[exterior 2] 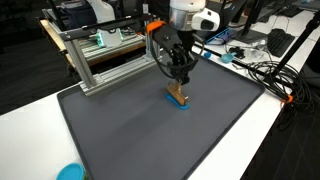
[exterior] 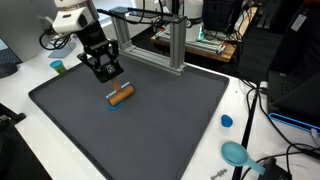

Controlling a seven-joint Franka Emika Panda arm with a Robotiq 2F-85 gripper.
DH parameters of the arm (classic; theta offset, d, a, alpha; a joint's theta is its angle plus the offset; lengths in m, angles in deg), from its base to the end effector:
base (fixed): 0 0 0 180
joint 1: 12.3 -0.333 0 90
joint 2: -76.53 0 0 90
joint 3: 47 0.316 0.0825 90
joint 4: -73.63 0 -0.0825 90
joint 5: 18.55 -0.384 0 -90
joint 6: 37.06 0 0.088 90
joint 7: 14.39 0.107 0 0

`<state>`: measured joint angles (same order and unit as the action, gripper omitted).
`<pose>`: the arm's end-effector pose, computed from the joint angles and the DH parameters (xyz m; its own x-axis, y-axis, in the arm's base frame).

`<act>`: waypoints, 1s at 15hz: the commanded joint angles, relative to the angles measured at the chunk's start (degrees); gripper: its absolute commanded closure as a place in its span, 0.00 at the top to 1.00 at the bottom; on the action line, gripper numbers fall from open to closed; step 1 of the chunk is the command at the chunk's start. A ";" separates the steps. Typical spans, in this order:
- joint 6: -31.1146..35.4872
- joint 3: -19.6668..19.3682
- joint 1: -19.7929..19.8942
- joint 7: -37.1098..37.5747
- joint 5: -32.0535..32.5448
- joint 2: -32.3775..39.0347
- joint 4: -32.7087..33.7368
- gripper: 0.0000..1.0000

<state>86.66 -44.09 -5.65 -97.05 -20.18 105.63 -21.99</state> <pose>0.6729 -0.0466 0.3100 0.2142 0.9757 0.0454 0.9767 -0.2133 -0.0235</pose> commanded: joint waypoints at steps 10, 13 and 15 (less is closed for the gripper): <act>0.10 -1.46 -2.88 6.37 9.14 2.08 -1.07 0.22; -0.33 -1.76 -3.20 7.51 10.54 2.26 -0.81 0.22; -0.53 -1.70 -3.29 8.04 11.11 2.41 -0.74 0.22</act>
<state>86.44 -44.20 -8.25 -91.01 -12.65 105.59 -21.96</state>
